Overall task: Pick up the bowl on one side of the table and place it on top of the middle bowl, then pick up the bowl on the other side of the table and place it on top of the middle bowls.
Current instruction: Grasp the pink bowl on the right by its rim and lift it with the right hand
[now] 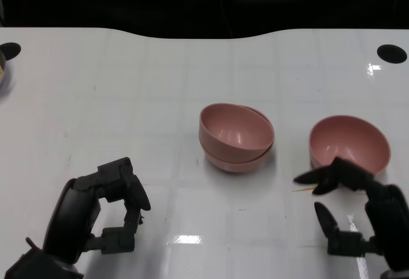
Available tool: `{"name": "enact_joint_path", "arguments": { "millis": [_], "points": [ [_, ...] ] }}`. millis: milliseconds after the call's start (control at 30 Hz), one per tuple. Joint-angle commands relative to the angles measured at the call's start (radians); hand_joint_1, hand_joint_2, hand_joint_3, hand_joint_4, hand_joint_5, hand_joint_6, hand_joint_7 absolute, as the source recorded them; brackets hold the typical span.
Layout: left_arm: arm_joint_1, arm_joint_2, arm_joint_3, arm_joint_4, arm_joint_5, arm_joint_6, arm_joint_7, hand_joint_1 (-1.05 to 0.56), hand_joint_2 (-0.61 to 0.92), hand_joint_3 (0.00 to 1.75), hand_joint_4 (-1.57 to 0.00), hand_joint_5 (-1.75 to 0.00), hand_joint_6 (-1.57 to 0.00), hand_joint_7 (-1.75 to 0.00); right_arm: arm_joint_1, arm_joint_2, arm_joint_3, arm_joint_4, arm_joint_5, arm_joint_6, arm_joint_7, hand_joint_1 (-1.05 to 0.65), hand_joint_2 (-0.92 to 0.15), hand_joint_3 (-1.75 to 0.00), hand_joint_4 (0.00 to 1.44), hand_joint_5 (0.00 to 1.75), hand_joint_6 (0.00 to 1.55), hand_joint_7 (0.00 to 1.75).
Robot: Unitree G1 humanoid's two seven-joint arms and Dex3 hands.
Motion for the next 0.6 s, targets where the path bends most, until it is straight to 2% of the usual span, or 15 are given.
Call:
{"name": "enact_joint_path", "arguments": {
  "millis": [33,67,133,233,433,600],
  "points": [
    [0.014,-0.002,0.023,0.002,0.017,0.006,-0.008,0.01,0.35,1.49,-0.88,-1.74,-0.79,-1.61,0.018,-0.021,-0.028,-0.091,-0.008,0.100,0.015,-0.04,-0.43,-0.89,0.22,1.17,0.32,0.79],
    [0.014,-0.004,0.026,0.004,0.021,0.004,-0.010,0.01,0.35,1.49,-0.89,-1.74,-0.79,-1.61,0.019,-0.024,-0.033,-0.112,-0.016,0.129,0.014,-0.04,-0.48,-0.78,0.20,1.16,0.28,0.79],
    [0.013,-0.010,0.030,0.008,0.022,0.000,-0.017,0.01,0.35,1.49,-0.90,-1.74,-0.80,-1.60,0.021,-0.028,-0.041,-0.149,-0.032,0.184,0.015,-0.08,-0.63,-0.44,0.15,1.14,0.23,0.77],
    [0.012,-0.015,0.035,0.008,0.033,-0.002,-0.019,0.01,0.36,1.49,-0.90,-1.74,-0.80,-1.60,0.024,-0.033,-0.052,-0.193,-0.085,0.263,-0.001,-0.18,-0.74,-0.17,0.14,1.13,0.21,0.72],
    [0.004,-0.028,0.051,0.023,0.057,-0.021,-0.012,-0.01,0.35,1.47,-0.91,-1.72,-0.81,-1.58,0.036,-0.060,-0.038,-0.313,-0.260,0.476,0.025,-0.34,-0.79,-0.03,0.07,1.02,0.17,0.59],
    [-0.003,-0.030,0.060,0.024,0.085,-0.023,-0.003,-0.03,0.32,1.53,-0.91,-1.74,-0.81,-1.59,0.015,-0.089,0.014,-0.367,-0.395,0.636,0.096,-0.42,-0.80,0.00,0.11,0.81,0.23,0.33]
  ]
}}
